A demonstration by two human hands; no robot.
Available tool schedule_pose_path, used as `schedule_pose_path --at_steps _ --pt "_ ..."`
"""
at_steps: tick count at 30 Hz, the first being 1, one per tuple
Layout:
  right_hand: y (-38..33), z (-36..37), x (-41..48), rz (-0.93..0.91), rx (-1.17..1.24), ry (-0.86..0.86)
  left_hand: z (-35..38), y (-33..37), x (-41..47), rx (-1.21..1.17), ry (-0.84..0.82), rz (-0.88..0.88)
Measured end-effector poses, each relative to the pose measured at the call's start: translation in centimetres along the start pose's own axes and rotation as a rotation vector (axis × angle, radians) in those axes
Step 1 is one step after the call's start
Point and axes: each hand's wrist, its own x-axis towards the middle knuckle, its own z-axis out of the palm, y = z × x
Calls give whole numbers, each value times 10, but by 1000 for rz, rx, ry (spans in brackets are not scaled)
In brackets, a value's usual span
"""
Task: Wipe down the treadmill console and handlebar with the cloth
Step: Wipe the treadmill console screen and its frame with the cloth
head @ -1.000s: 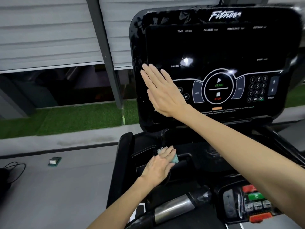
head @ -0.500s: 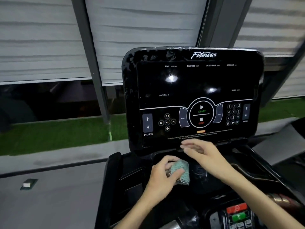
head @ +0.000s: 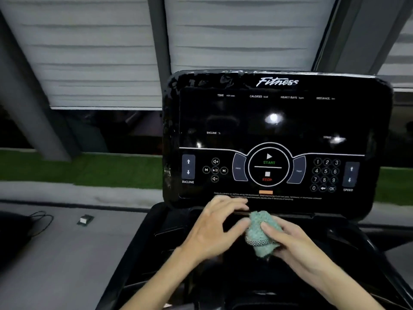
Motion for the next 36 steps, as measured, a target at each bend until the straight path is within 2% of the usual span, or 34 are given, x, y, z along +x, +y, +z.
schedule_pose_path --at_steps 4,6,8,11,15,18,21,26,30,33,36 --pt "-1 -18 7 -17 -122 -37 -16 -15 23 237 403 106" --pt "3 -18 14 -80 -280 -57 -30 -31 37 403 485 134" --pt "13 -17 25 -201 -524 -26 -43 -47 50 538 464 143" --pt "30 -10 43 -432 -944 0 -53 -67 66 712 333 207" --pt "53 9 75 -934 -1465 -232 -45 -88 71 807 211 253" --pt "78 32 97 -1106 -1687 -340 -40 -96 69 845 234 257" --pt "97 41 115 -1059 -1720 -366 -40 -99 69 861 256 294" --pt "105 17 121 -845 -1606 -460 -37 -102 69 865 301 330" --pt "108 33 121 -636 -1554 -567 -36 -103 69 861 321 341" --pt "119 68 128 -742 -1522 -519 -37 -103 69 863 320 344" --pt "128 86 135 -873 -1519 -549 -38 -102 69 863 318 341"
